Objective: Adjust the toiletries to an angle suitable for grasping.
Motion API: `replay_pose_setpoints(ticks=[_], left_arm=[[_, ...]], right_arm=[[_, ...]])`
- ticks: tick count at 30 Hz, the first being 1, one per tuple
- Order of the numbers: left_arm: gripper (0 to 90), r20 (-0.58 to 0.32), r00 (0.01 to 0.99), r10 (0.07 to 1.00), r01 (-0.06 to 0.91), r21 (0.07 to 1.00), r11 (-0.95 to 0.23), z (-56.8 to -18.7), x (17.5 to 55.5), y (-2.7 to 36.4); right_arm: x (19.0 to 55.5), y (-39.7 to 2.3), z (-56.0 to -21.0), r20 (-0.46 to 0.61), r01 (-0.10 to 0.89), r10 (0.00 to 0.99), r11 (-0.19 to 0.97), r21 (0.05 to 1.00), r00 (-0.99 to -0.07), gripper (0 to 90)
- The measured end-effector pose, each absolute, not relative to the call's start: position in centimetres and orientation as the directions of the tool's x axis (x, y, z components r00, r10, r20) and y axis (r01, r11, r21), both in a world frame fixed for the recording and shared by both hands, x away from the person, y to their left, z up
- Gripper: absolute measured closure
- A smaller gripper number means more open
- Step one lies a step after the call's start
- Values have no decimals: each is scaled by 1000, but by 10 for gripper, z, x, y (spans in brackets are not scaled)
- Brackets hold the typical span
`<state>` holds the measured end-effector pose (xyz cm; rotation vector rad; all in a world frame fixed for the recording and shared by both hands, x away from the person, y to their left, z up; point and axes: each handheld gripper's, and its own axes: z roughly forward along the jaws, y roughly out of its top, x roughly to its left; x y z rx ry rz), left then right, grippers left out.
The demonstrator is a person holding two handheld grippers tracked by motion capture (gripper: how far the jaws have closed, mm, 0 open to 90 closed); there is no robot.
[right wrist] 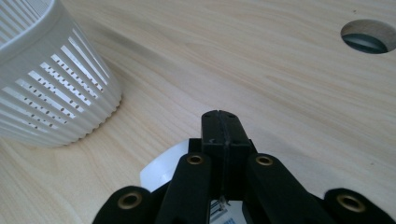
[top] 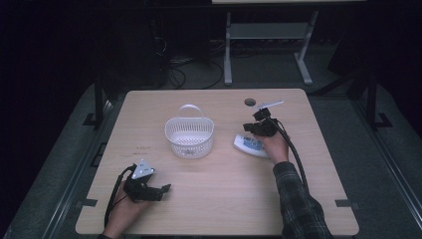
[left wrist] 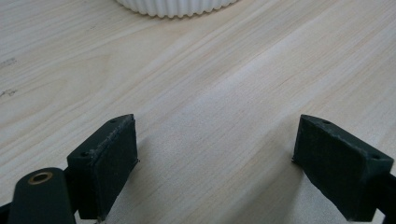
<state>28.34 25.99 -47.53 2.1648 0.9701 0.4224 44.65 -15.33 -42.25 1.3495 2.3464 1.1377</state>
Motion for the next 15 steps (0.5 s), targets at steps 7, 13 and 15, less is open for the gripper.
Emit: replay_pose_setpoints(ticks=[7, 13, 15], left_arm=[[127, 6, 667, 745, 512, 723, -464, -475, 283, 260], [127, 7, 668, 744, 511, 723, -465, -475, 283, 260], [127, 7, 668, 744, 511, 723, -465, -475, 283, 260]], right_arm=[[451, -144, -432, 182, 660, 808, 302, 688, -560, 896], [454, -141, -439, 184, 674, 813, 306, 672, -552, 896], [455, -141, -441, 184, 675, 811, 310, 670, -555, 896]])
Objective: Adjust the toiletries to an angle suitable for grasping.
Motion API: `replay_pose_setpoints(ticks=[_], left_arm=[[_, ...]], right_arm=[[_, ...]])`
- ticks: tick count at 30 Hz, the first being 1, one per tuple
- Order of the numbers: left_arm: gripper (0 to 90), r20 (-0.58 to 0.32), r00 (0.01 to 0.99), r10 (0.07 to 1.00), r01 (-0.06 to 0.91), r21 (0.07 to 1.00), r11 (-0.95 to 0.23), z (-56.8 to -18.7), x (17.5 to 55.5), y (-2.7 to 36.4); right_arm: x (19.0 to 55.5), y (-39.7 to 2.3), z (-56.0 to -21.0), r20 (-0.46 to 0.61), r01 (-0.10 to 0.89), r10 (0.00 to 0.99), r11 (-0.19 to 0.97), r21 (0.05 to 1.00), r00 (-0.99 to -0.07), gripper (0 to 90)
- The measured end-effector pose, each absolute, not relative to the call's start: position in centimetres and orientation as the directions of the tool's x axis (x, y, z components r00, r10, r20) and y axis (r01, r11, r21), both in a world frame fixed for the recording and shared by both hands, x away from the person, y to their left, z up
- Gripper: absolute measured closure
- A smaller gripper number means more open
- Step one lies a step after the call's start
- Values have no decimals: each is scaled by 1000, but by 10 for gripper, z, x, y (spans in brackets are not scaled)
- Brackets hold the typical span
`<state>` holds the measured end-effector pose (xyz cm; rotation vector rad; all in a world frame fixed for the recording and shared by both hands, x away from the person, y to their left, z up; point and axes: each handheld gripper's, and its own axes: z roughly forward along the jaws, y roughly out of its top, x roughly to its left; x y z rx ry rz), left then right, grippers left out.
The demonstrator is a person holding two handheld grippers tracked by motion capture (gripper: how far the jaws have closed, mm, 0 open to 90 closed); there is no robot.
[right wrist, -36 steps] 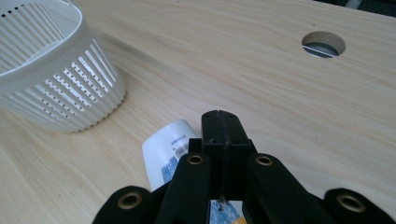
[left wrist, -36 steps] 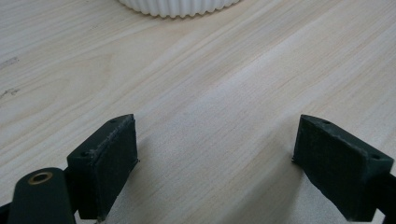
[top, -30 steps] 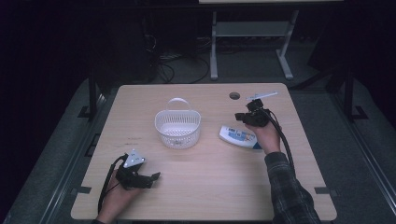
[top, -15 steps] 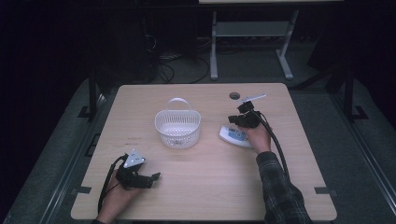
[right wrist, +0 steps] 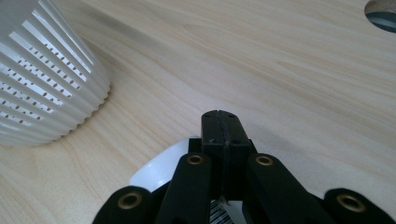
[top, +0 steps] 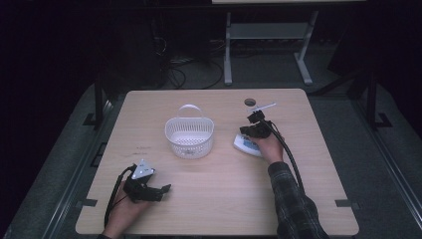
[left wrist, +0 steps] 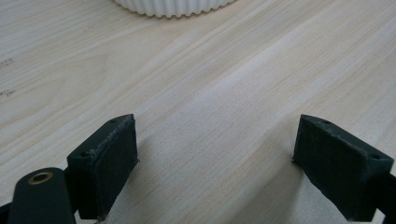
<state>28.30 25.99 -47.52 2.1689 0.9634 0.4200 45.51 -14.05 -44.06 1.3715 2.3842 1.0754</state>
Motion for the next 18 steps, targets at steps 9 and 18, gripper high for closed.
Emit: replay_pose_setpoints(ticks=[9, 18], left_arm=[[127, 7, 669, 743, 511, 722, -467, -475, 283, 260], [127, 7, 669, 743, 510, 723, -466, -475, 283, 260]], right_arm=[[454, -138, -443, 191, 685, 810, 314, 657, -554, 896], [448, -132, -440, 198, 680, 789, 338, 651, -581, 896]])
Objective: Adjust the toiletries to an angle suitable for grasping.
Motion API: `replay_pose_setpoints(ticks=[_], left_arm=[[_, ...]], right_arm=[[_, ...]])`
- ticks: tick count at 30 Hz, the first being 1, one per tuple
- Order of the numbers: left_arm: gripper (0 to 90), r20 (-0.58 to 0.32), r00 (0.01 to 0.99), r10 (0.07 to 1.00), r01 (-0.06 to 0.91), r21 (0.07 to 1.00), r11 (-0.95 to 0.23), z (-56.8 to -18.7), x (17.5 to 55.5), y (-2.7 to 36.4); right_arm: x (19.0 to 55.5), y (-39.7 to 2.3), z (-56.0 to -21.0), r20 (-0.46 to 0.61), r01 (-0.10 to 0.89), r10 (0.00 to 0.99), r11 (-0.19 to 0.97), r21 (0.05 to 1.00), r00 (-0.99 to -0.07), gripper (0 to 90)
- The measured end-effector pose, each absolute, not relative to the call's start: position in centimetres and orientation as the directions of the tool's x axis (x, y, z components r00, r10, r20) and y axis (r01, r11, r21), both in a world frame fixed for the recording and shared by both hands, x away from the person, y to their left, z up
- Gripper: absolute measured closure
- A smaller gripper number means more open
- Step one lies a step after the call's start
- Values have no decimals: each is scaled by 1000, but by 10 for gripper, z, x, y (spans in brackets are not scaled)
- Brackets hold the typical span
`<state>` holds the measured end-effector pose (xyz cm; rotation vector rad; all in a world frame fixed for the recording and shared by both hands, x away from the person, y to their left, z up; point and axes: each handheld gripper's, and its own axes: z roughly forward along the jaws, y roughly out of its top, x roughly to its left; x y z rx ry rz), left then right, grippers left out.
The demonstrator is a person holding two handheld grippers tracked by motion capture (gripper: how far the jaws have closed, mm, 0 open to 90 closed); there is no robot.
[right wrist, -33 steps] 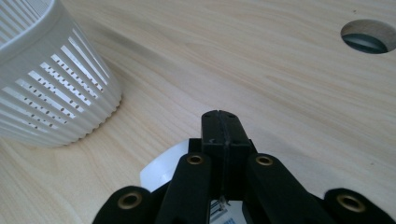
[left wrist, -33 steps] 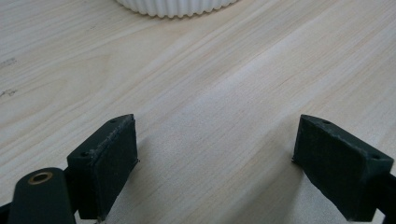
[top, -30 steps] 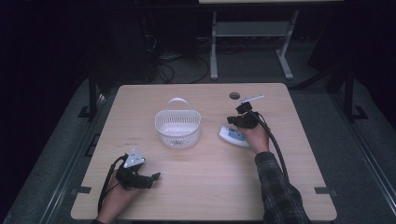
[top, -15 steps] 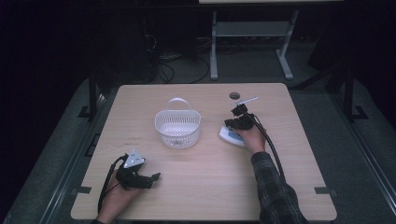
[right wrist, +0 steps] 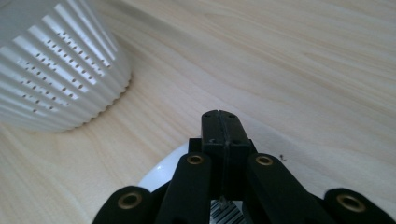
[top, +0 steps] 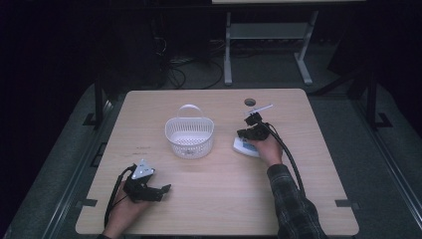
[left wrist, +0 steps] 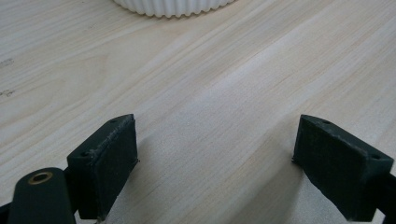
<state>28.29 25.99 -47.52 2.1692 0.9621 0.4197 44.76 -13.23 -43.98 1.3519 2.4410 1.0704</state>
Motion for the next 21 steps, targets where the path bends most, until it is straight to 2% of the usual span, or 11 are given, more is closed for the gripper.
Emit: replay_pose_setpoints(ticks=[21], left_arm=[[126, 7, 669, 743, 511, 722, -467, -475, 283, 260]], right_arm=[[426, -119, -442, 183, 662, 746, 415, 624, -641, 896]])
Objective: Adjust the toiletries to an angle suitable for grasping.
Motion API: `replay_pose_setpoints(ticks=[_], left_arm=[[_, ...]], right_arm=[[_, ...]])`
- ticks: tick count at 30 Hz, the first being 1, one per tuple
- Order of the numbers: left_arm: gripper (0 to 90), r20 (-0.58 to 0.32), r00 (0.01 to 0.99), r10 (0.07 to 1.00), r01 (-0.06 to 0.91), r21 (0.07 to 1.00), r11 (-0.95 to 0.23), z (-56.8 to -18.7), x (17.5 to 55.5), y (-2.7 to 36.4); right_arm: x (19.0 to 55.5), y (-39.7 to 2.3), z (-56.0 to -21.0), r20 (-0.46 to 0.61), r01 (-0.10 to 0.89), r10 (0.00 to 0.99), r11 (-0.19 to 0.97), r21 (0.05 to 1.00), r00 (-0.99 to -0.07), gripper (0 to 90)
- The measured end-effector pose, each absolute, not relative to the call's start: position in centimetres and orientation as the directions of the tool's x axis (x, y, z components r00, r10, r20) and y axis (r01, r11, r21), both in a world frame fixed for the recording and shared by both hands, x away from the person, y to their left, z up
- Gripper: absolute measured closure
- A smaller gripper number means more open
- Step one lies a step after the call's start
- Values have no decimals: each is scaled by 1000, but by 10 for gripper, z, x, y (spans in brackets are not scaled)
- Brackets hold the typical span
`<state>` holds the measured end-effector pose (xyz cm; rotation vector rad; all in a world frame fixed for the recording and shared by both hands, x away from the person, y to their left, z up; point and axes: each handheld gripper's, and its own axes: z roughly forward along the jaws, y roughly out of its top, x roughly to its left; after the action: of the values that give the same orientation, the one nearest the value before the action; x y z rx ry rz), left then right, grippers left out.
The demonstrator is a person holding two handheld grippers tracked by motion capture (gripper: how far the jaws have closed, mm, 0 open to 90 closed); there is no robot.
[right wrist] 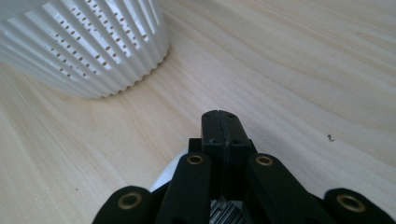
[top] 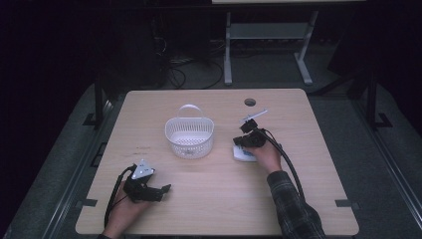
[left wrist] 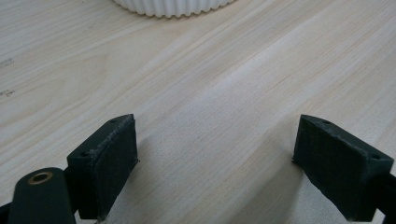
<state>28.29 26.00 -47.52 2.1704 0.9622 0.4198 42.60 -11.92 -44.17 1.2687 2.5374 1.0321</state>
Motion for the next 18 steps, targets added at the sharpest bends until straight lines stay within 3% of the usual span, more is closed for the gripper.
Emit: replay_pose_setpoints(ticks=[18], left_arm=[[127, 7, 669, 743, 511, 722, -467, -475, 283, 260]], right_arm=[[399, -116, -444, 180, 634, 705, 457, 623, -686, 897]])
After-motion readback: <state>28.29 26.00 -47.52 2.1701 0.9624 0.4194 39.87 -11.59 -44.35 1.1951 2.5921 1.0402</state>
